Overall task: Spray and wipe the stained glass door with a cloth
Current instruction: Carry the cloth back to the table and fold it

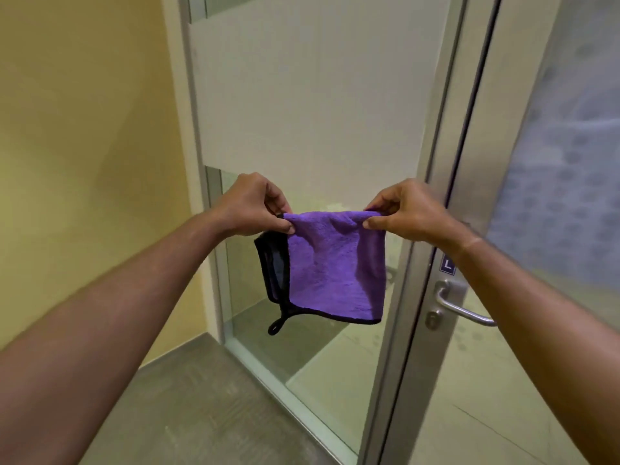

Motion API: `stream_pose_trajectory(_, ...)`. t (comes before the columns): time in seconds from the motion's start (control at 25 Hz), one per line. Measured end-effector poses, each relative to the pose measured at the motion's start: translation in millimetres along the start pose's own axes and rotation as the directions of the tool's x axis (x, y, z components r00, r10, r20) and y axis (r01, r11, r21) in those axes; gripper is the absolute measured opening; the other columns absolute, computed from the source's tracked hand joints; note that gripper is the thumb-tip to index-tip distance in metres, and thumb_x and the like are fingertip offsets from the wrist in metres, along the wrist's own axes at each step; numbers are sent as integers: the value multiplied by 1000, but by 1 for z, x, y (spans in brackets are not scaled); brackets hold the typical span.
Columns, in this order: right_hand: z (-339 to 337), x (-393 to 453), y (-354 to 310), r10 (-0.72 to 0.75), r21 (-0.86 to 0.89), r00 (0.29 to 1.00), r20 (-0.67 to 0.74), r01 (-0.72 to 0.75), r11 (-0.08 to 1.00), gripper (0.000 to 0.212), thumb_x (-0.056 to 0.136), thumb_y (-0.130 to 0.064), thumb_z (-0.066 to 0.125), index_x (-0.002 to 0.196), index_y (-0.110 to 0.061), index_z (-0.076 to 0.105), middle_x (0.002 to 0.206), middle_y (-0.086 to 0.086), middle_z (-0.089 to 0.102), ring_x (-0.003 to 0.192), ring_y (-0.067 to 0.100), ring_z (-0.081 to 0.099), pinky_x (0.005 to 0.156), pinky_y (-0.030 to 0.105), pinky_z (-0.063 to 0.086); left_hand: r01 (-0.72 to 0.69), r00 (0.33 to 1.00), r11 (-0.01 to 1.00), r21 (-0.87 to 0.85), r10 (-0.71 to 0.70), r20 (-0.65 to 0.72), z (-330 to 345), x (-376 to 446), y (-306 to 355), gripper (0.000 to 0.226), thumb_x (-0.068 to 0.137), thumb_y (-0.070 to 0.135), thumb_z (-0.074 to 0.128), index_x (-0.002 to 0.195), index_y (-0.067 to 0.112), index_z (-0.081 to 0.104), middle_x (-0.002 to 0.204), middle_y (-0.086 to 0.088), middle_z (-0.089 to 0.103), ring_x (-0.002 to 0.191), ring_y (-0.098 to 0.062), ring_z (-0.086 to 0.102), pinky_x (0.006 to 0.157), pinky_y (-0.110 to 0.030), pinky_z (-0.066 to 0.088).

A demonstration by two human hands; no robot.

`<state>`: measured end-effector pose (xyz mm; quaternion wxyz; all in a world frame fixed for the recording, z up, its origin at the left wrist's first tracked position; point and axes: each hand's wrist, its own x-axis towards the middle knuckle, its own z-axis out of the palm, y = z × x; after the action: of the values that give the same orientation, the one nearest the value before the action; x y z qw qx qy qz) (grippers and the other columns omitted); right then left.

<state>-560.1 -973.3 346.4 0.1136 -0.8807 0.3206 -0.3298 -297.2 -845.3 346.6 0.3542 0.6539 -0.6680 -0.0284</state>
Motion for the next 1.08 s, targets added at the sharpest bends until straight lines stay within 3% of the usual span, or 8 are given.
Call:
stream_pose_trajectory(0.16,47,9,-48,-75,56,996,51,72,996,16,70,-18,85,85,-21,80,65,-8,72,52,-5,57,51,8,43,91,996,996,8,-91,-24,-36,-52,-38,20,61,13,91,69,23,76,62,4,72,54,-3,60,54,-19,49)
stream_pose_trajectory(0.32,88,11,-102,-173,144,975,136,154,978,17,72,-14,84,88,-16,80,65,-6,70,48,-12,53,51,3,38,235,969,971,31,-232,-88,-74,-114,-62,17,64,11,89,75,11,76,65,-4,72,57,-7,59,55,-22,49)
stream_pose_trajectory(0.48,117,6,-152,-296,240,940,169,252,938,16,72,-12,84,87,-14,79,58,-13,64,43,-12,51,48,4,37,337,927,938,83,-315,-201,-109,-179,-62,17,63,12,90,74,16,77,65,-1,73,56,-5,61,58,-27,54)
stream_pose_trajectory(0.68,146,-10,-205,-410,349,888,209,324,880,15,71,-15,84,86,-16,80,67,-1,72,53,0,55,50,13,41,456,858,884,107,-404,-318,-139,-261,-45,19,62,11,90,72,18,76,62,2,72,56,-4,63,60,-24,56)
stream_pose_trajectory(0.8,166,-28,-239,-499,435,833,240,367,822,12,72,-16,83,82,-17,79,59,-10,67,46,-5,51,46,11,38,543,804,828,140,-465,-371,-149,-316,-31,18,63,9,88,76,15,77,65,0,73,56,-3,62,62,-27,57)
stream_pose_trajectory(0.92,188,-53,-282,-563,518,781,271,375,769,11,73,-15,83,82,-15,79,62,0,69,52,3,52,50,22,41,627,740,764,150,-524,-423,-166,-372,-15,19,64,6,87,78,15,77,64,7,71,55,0,61,63,-23,57)
stream_pose_trajectory(1.08,210,-86,-347,-662,606,702,263,415,679,9,72,-14,83,79,-16,78,57,-3,65,45,-2,45,44,14,35,699,665,701,143,-562,-491,-194,-447,1,21,64,4,87,75,18,76,64,6,72,54,2,60,60,-19,56)
